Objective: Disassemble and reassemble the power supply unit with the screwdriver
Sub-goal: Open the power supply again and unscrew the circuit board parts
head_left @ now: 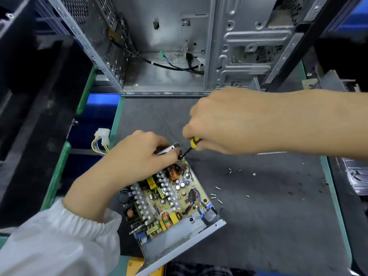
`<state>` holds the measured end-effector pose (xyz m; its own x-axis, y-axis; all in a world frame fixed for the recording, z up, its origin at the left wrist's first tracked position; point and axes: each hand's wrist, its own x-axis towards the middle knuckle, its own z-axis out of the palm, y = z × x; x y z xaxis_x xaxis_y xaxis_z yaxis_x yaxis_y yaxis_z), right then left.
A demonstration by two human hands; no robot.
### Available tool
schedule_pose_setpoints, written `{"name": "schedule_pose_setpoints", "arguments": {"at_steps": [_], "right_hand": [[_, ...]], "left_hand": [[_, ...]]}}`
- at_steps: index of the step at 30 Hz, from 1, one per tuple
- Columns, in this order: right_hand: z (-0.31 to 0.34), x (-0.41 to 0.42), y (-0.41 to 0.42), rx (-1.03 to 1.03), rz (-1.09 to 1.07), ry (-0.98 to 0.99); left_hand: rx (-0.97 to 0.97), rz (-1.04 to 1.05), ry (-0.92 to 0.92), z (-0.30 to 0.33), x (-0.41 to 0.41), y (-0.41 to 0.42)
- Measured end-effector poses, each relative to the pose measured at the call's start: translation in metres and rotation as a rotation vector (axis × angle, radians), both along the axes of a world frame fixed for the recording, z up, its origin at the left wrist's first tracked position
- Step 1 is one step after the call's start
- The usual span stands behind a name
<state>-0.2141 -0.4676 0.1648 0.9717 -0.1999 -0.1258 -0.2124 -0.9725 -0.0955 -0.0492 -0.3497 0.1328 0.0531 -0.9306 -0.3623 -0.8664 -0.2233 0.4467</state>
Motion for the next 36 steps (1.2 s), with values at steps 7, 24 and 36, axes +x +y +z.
{"name": "schedule_pose_setpoints", "arguments": {"at_steps": [7, 24, 36], "right_hand": [[0.018, -0.01, 0.0, 0.088, -0.069, 0.073], [0.057, -0.083, -0.025, 0.696, -0.412, -0.257], [0.029, -0.09, -0.023, 0.869, -0.534, -0.389]], "left_hand": [[0.018, 0.074, 0.096, -0.001, -0.004, 0.009], [-0.192, 0.065, 0.396, 0.017, -0.005, -0.011], [-0.333, 0.235, 0.522, 0.018, -0.009, -0.015]]}}
